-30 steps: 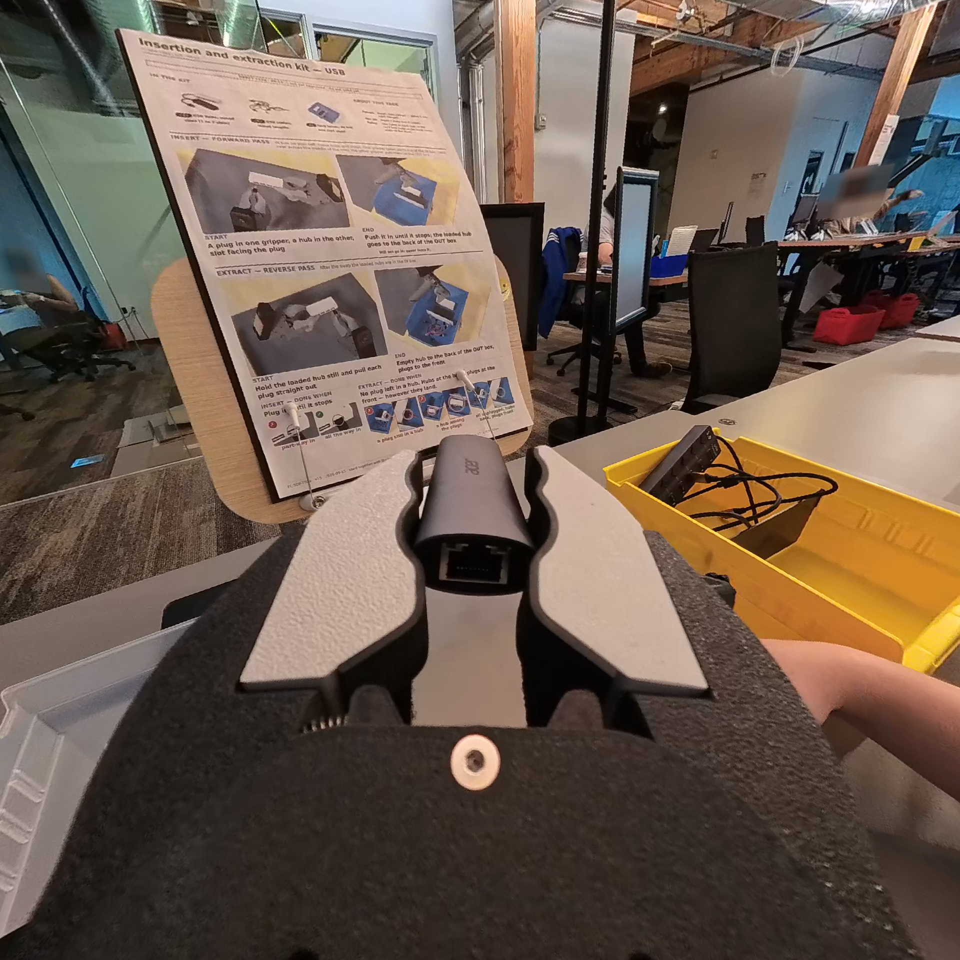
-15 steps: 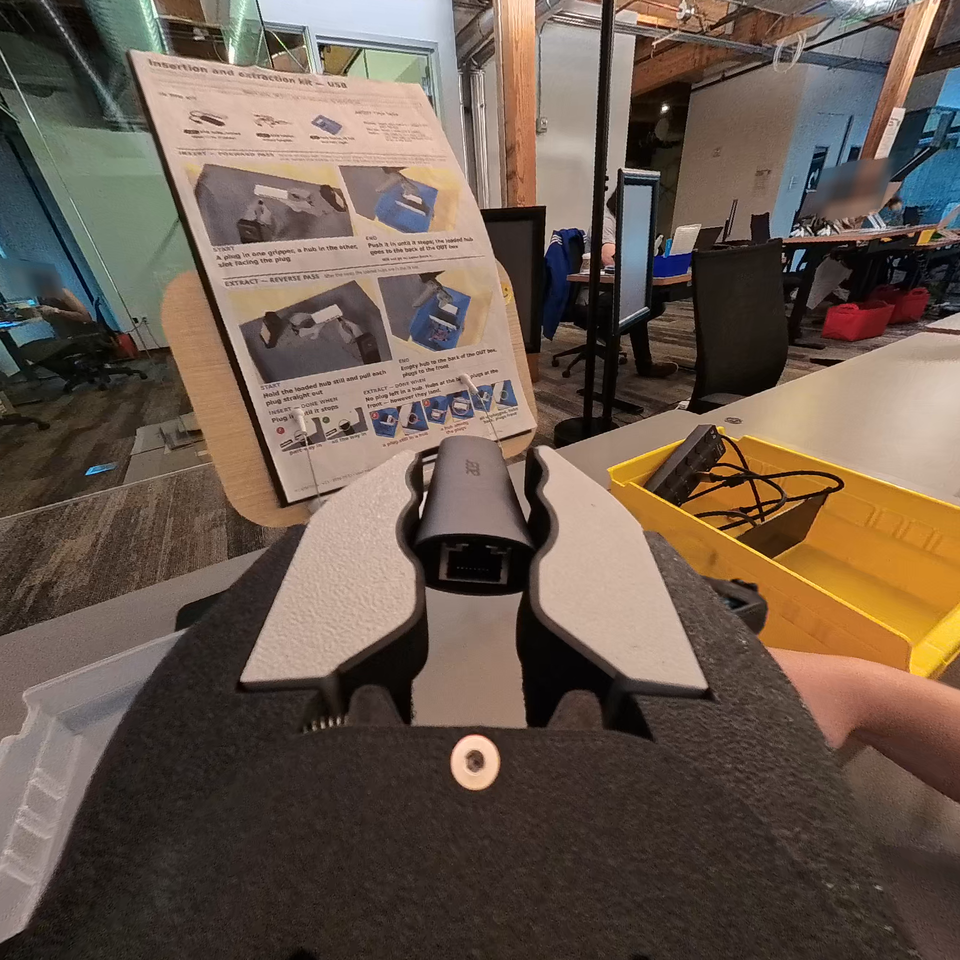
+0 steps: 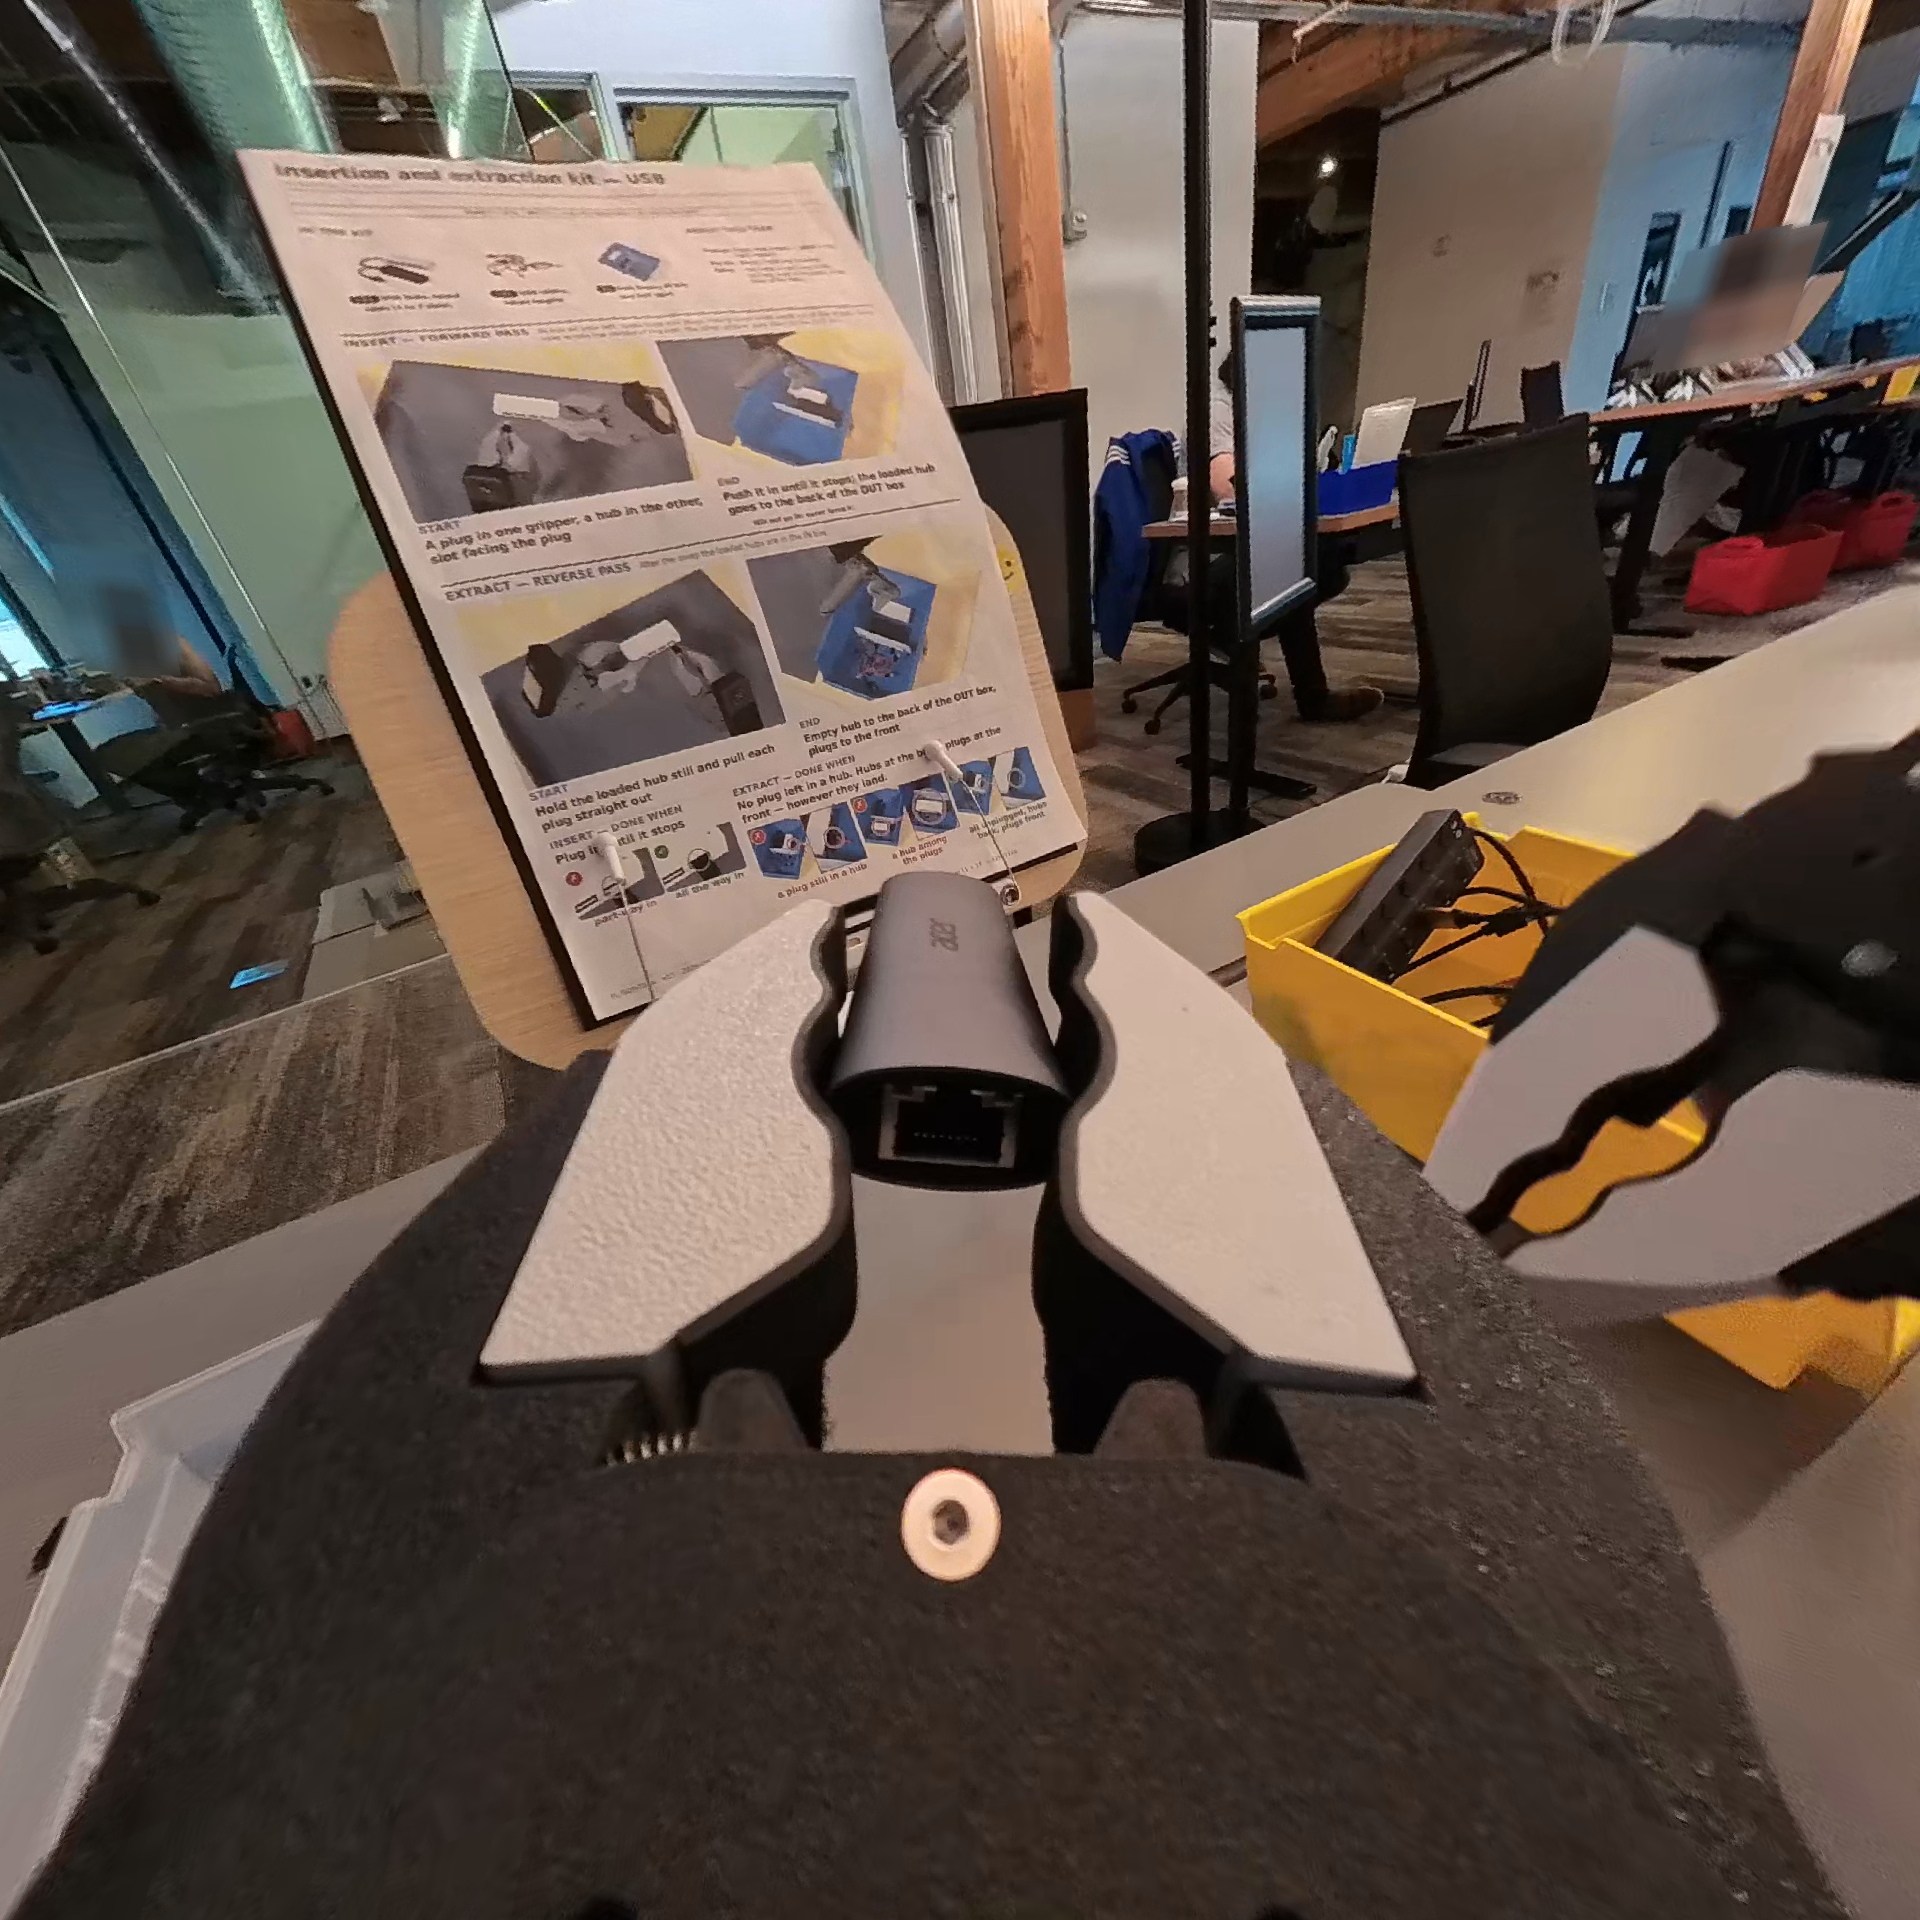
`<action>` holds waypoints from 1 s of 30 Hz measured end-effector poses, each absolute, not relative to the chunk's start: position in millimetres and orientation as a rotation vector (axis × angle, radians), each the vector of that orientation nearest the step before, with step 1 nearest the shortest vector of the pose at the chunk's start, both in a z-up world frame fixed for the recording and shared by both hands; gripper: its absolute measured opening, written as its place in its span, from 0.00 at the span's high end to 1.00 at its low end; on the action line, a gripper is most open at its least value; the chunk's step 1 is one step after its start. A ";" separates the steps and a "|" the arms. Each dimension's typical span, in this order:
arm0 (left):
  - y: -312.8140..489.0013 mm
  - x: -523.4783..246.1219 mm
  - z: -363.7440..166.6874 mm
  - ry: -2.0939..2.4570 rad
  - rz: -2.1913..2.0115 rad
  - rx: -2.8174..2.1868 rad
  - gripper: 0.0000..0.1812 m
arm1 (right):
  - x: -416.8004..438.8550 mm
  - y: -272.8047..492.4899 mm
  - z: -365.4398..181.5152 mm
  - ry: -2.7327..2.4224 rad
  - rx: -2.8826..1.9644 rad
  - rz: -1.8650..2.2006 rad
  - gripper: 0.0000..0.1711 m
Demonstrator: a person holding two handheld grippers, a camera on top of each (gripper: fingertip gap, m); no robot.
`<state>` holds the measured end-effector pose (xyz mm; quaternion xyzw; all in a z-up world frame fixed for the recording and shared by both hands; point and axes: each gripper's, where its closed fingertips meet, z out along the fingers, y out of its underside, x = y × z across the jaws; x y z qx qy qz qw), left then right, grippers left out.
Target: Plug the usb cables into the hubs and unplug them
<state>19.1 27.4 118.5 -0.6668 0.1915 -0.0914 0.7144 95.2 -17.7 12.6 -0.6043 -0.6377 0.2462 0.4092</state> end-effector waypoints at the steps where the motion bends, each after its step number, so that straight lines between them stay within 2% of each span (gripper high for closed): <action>1: 27.5 21.9 117.4 0.437 -0.193 -1.478 0.79 | 99.2 -16.4 20.0 -1.579 -1.518 0.611 0.96; 9: 26.8 46.4 108.9 0.541 -0.155 -1.473 0.79 | 117.8 -15.1 42.8 -1.467 -1.570 0.588 0.96; 12: 27.4 46.2 107.7 0.542 -0.146 -1.480 0.79 | 111.2 -7.1 8.9 -1.496 -1.708 0.598 0.96; 18: 25.1 21.9 117.9 0.483 -0.114 -1.473 0.79 | 87.5 4.8 -103.4 -1.623 -2.044 0.545 0.96; 21: 22.3 10.0 124.4 0.450 -0.110 -1.463 0.79 | 81.8 -4.2 -139.9 -1.719 -2.115 0.536 0.98; 26: 21.2 4.5 127.6 0.434 -0.123 -1.456 0.79 | 75.9 -12.1 -154.4 -1.770 -2.118 0.593 1.00; 30: 20.0 3.0 129.5 0.427 -0.139 -1.449 0.79 | 72.2 0.5 -143.8 -1.676 -2.034 0.633 0.94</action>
